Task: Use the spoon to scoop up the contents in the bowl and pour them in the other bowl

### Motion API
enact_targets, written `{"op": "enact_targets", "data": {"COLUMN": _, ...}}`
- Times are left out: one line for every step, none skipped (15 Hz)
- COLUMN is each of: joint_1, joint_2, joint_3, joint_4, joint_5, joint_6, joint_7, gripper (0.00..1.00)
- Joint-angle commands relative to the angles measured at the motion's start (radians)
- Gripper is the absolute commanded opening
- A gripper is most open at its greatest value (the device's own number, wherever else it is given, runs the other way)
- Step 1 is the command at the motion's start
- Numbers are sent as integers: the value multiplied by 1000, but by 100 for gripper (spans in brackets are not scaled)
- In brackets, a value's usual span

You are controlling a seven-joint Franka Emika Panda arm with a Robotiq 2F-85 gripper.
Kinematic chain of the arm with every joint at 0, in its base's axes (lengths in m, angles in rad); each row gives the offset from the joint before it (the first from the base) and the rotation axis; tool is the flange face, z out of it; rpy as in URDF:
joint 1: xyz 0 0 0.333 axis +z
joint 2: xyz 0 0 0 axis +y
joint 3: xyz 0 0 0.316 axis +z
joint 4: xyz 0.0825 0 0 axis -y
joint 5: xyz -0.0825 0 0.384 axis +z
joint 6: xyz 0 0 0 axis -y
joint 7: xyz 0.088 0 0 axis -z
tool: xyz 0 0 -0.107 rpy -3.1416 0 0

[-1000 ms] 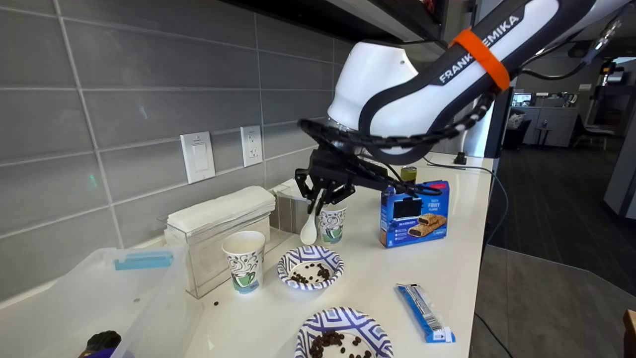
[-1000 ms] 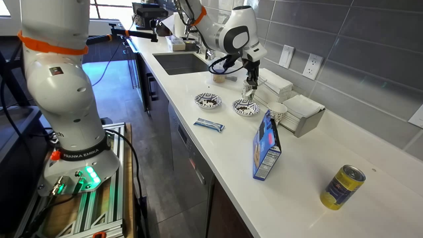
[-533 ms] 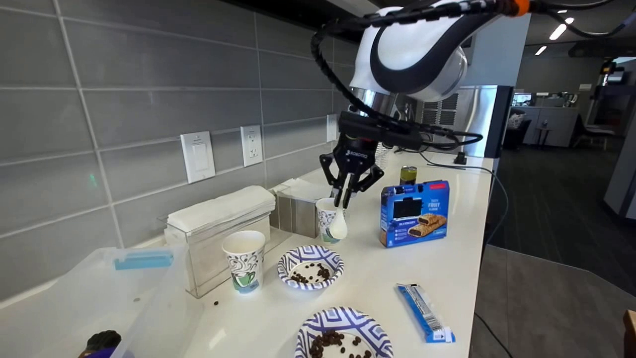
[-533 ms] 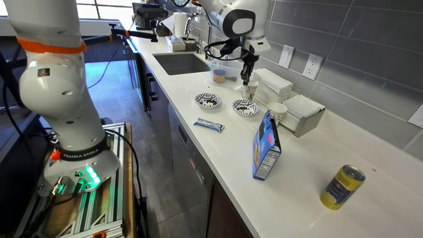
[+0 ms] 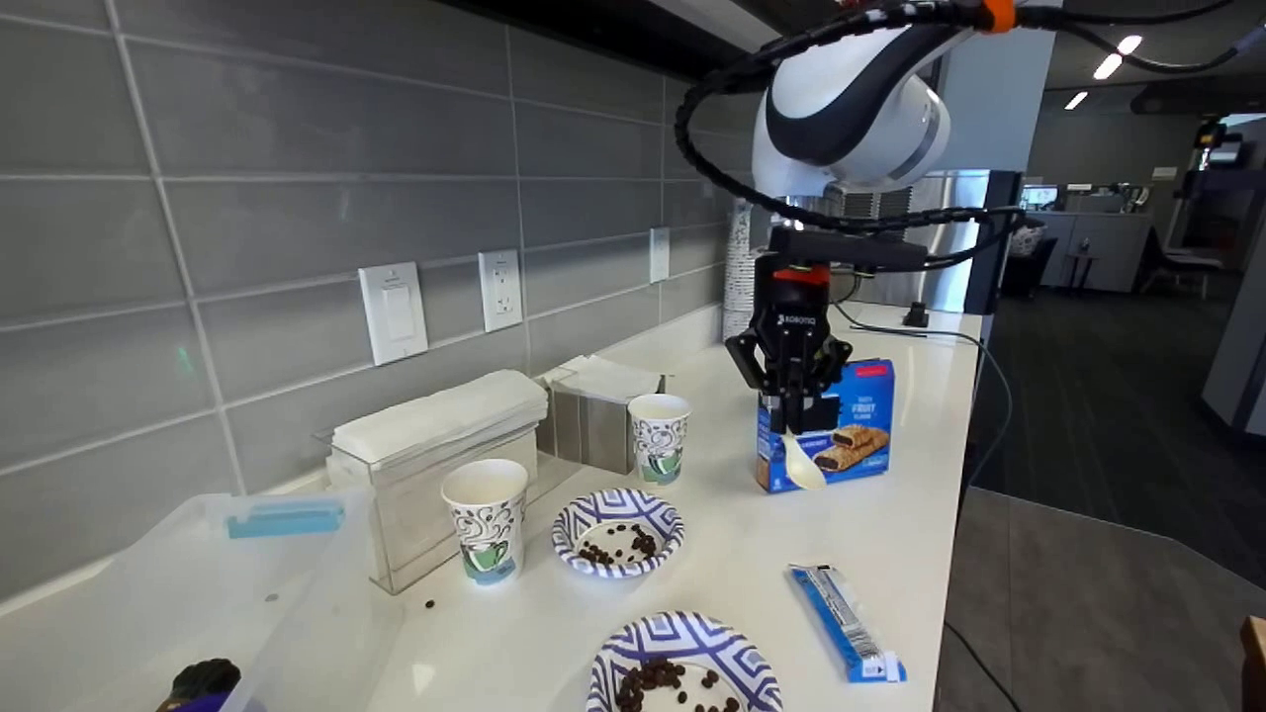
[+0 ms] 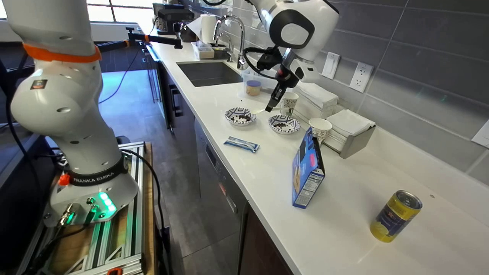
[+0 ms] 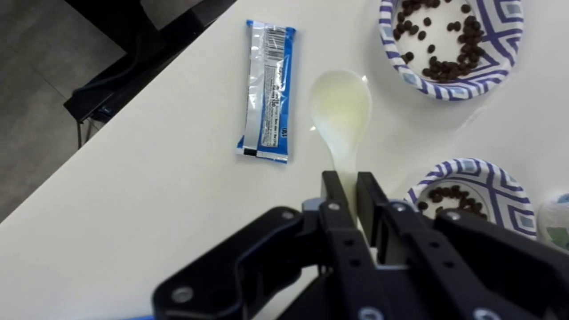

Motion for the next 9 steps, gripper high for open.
{"op": "enact_targets", "data": {"joint_1": -26, "joint_2": 91, "joint_3": 2, "joint_4": 32, "joint_5": 50, "joint_6": -2, "joint_7": -84, "gripper": 3}}
{"op": "enact_targets", "data": {"joint_1": -26, "joint_2": 115, "joint_3": 5, "joint_4": 33, "joint_5": 63, "joint_6": 28, "joint_7": -88, "gripper": 3}}
{"op": "enact_targets", "data": {"joint_1": -25, "joint_2": 138, "joint_3": 8, "joint_4": 34, "joint_5": 82, "joint_6": 56, "joint_7": -87, "gripper": 3}}
{"op": "enact_targets", "data": {"joint_1": -23, "joint_2": 162, "joint_3": 11, "joint_4": 39, "joint_5": 95, "joint_6": 80, "joint_7": -89, "gripper": 3}}
{"op": "enact_targets", "data": {"joint_1": -24, "joint_2": 186, "joint_3": 15, "joint_4": 44, "joint_5": 112, "joint_6": 96, "joint_7": -90, "gripper": 3}}
{"op": "enact_targets", "data": {"joint_1": -24, "joint_2": 207, "joint_3": 18, "joint_4": 49, "joint_5": 121, "joint_6": 115, "joint_7": -89, "gripper": 3}}
{"op": "enact_targets", "data": {"joint_1": -26, "joint_2": 228, "joint_3": 21, "joint_4": 56, "joint_5": 131, "joint_6": 128, "joint_7": -93, "gripper": 3}}
{"op": "enact_targets", "data": {"joint_1": -26, "joint_2": 245, "joint_3": 23, "joint_4": 59, "joint_5": 138, "joint_6": 149, "joint_7": -91, "gripper": 3}}
{"op": "enact_targets", "data": {"joint_1": -29, "joint_2": 261, "joint_3": 26, "joint_4": 65, "joint_5": 149, "joint_6": 154, "joint_7": -91, "gripper": 3}}
